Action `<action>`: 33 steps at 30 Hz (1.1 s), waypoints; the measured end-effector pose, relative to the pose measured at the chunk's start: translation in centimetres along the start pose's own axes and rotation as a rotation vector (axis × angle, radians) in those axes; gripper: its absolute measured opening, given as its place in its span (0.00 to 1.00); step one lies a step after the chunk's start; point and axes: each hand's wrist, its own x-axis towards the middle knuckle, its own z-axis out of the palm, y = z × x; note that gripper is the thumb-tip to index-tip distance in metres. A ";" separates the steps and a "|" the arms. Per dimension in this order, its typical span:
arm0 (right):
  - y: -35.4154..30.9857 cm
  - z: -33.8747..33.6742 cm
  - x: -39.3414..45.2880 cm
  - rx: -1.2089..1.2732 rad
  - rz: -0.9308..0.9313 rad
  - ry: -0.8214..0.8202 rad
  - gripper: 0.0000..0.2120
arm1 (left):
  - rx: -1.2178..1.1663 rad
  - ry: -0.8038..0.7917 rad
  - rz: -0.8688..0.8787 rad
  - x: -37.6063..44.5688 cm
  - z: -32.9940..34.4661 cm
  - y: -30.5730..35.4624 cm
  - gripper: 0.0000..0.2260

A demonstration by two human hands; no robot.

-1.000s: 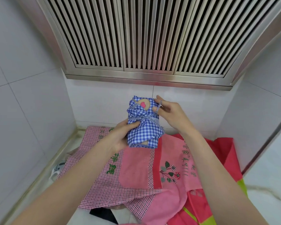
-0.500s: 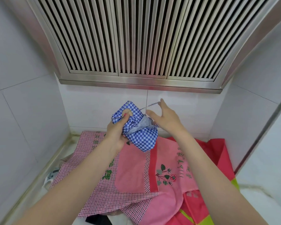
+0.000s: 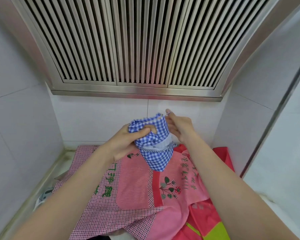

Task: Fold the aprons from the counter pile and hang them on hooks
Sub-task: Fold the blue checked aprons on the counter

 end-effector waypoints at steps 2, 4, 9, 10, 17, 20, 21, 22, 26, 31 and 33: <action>-0.2 0.3 -0.4 0.203 -0.037 -0.208 0.13 | -0.165 0.051 -0.053 0.4 -0.5 0.0 0.06; -0.7 0.6 -1.2 0.187 -0.103 -0.426 0.12 | -0.297 0.116 -0.145 0.6 -1.0 0.0 0.09; -1.7 1.0 -2.2 -0.473 -0.179 -0.759 0.15 | -0.273 0.251 -0.255 1.0 -1.6 -0.1 0.19; -1.9 1.3 -2.4 -0.672 -0.218 -0.773 0.16 | -0.162 0.278 -0.245 1.1 -1.4 -0.1 0.18; -1.5 3.3 -2.2 -0.920 -0.266 -0.510 0.29 | 0.410 0.407 -0.113 1.1 0.4 -0.4 0.05; -1.6 2.2 -2.3 -0.948 -0.252 -0.520 0.15 | 0.580 0.385 -0.004 0.9 -0.2 0.5 0.13; -1.6 1.9 -2.4 -0.960 -0.238 -0.552 0.12 | 0.699 0.343 0.148 0.8 -0.4 1.1 0.13; -1.5 1.7 -2.7 -0.970 -0.225 -0.594 0.11 | 0.788 0.242 0.279 0.7 -0.4 1.7 0.11; -1.5 1.3 -3.0 -0.937 -0.165 -0.649 0.17 | 1.124 -0.125 0.349 0.9 -0.1 2.0 0.13; -0.9 0.6 -2.8 -1.054 -0.118 -0.703 0.14 | 1.526 -0.308 0.376 1.8 0.7 1.8 0.12; -0.8 0.2 -2.9 -1.026 -0.113 -0.723 0.09 | 1.615 -0.314 0.306 1.8 0.5 1.6 0.06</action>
